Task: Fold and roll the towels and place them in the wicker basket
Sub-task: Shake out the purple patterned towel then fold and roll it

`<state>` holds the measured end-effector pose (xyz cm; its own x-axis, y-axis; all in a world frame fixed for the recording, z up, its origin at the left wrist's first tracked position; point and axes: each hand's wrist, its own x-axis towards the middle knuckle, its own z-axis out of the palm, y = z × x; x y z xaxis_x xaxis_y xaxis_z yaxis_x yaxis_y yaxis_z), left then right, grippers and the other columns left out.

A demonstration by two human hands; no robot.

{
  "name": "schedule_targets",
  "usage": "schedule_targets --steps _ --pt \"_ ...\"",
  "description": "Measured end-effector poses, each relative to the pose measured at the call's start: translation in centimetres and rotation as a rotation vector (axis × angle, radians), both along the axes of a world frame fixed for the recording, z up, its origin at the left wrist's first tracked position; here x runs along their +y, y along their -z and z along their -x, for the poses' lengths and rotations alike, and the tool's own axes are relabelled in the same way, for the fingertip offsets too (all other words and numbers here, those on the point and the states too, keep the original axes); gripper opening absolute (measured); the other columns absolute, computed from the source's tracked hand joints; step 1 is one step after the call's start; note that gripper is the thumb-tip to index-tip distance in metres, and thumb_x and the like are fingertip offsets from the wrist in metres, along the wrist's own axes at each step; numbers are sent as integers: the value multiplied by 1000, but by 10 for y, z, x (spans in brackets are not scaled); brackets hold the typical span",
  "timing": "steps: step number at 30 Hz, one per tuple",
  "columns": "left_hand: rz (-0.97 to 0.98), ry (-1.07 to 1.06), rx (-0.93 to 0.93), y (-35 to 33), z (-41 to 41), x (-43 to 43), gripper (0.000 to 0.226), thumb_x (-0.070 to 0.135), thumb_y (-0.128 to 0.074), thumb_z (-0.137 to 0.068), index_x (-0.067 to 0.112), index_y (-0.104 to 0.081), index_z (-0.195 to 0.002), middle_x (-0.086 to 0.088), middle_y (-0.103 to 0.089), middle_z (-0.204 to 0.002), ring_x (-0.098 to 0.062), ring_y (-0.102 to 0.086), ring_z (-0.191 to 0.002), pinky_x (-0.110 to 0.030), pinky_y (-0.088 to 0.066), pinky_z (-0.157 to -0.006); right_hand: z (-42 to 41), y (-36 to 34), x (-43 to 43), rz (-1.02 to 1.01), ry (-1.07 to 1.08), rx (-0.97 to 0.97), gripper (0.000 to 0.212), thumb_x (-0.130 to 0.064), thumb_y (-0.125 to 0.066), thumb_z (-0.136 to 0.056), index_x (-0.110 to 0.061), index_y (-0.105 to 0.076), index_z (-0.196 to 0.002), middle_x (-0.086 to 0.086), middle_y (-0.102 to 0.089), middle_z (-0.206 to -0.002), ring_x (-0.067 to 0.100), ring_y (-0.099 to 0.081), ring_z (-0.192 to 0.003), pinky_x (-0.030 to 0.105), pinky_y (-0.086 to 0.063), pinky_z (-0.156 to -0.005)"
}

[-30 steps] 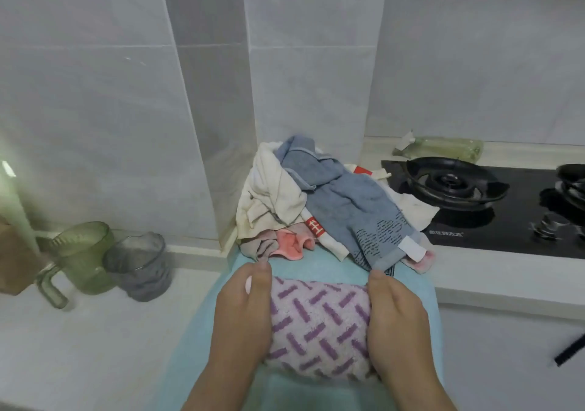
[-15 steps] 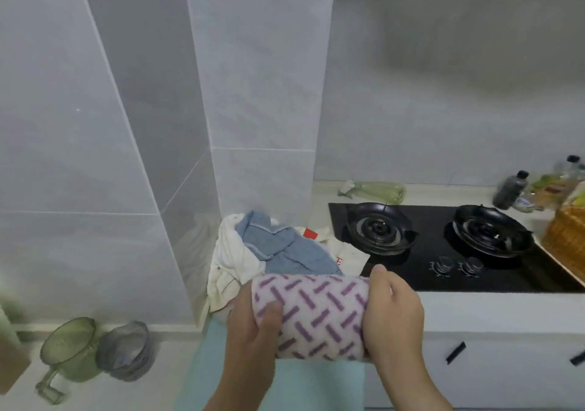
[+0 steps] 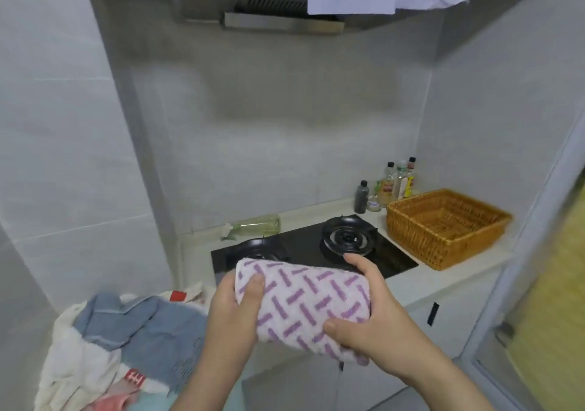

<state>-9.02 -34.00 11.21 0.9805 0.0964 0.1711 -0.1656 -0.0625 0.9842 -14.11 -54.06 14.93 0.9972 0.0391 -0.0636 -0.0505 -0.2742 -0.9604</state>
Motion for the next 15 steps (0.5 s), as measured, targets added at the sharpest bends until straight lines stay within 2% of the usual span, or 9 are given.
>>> schedule_targets --steps 1,3,5,7,11,13,15 --pt "-15 91 15 -4 -2 -16 62 64 -61 -58 26 -61 -106 3 -72 -96 -15 -69 -91 -33 -56 -71 1 -3 -21 13 18 -15 81 -18 -81 -73 -57 -32 -126 -8 -55 -114 10 -67 -85 22 -54 -60" --pt "-37 330 82 -12 -8 -46 73 42 -73 -45 32 -54 -114 6 -71 -99 -16 -69 -95 -39 -59 -74 4 -9 -63 20 39 -50 71 -21 -82 -68 -59 -41 -112 -5 -56 -111 12 -66 -79 26 -55 -59" --pt "-62 493 130 -21 -15 -77 85 22 -79 -41 40 -50 -119 4 -69 -104 -20 -69 -98 -50 -59 -79 6 -14 -103 19 65 -95 60 -28 -80 -61 -57 -49 -102 -6 -58 -108 10 -67 -80 35 -60 -67" --pt "-65 517 116 -28 -22 -110 82 18 -81 -43 44 -53 -116 -1 -68 -105 -26 -69 -98 -58 -57 -80 7 -17 -139 18 89 -124 56 -34 -79 -57 -53 -51 -101 -12 -60 -103 5 -66 -88 37 -60 -78" --pt "15 536 56 -32 -35 -180 70 21 -85 -45 34 -59 -109 -9 -69 -109 -34 -68 -102 -66 -53 -82 7 -19 -206 21 157 -160 60 -46 -81 -52 -49 -52 -104 -11 -62 -104 7 -67 -91 31 -59 -73" --pt "45 566 58 -35 -45 -211 68 20 -85 -46 30 -60 -109 -14 -69 -111 -37 -68 -102 -64 -54 -81 5 -18 -233 14 180 -164 62 -46 -82 -51 -44 -52 -106 -6 -63 -105 9 -69 -90 28 -57 -70" --pt "81 588 62 -40 -58 -238 69 17 -86 -45 25 -61 -109 -18 -69 -109 -37 -69 -99 -54 -57 -75 -2 -16 -255 8 198 -165 62 -39 -84 -55 -40 -50 -107 -3 -64 -104 8 -70 -87 24 -56 -67"
